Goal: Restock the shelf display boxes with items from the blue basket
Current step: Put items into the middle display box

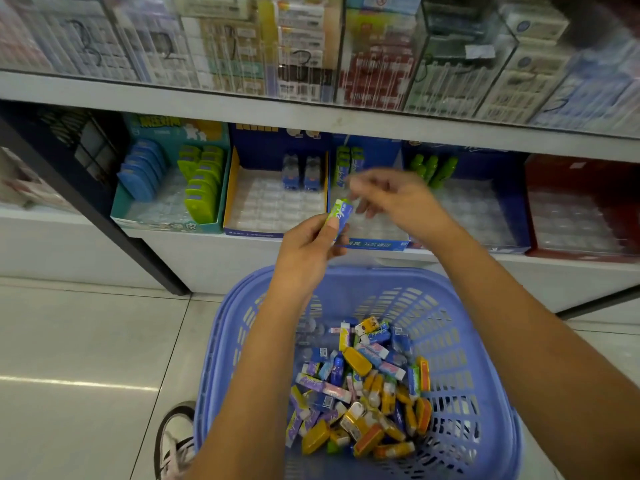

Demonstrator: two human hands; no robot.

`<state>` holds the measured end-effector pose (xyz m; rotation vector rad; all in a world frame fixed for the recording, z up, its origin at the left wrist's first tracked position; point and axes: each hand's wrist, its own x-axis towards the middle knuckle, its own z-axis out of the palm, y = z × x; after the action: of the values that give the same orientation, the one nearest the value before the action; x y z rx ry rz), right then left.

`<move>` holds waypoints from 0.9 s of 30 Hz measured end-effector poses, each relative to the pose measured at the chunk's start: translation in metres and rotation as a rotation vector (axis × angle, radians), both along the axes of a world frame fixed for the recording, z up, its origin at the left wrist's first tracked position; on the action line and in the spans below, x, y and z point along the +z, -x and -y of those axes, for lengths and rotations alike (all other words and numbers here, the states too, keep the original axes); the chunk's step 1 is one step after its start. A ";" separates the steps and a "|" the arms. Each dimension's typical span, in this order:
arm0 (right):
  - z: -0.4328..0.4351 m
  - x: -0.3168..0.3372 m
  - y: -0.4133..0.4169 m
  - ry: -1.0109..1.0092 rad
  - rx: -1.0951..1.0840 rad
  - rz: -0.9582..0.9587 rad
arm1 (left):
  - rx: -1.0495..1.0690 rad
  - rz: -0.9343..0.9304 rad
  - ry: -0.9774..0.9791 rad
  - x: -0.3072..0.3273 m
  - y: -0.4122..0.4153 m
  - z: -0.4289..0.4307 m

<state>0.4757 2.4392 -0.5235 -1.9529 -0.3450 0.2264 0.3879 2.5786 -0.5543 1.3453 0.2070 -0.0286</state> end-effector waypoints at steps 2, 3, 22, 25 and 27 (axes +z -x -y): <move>0.010 0.003 0.018 -0.035 0.074 -0.042 | -0.010 0.056 -0.078 0.003 -0.007 0.007; 0.015 0.004 0.020 -0.044 0.053 -0.035 | -0.010 0.072 -0.103 0.005 -0.010 0.012; 0.006 -0.022 -0.071 0.363 -0.120 0.388 | -0.302 0.295 -1.297 -0.035 -0.008 0.034; 0.002 -0.026 -0.071 0.518 -0.090 0.425 | -0.309 0.298 -1.295 -0.037 -0.008 0.034; -0.001 -0.027 -0.069 0.552 -0.099 0.427 | -0.310 0.299 -1.284 -0.038 -0.010 0.033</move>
<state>0.5452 2.4402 -0.5501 -2.5597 -0.4986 -0.1874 0.3976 2.5459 -0.5922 2.6225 -0.3114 0.0570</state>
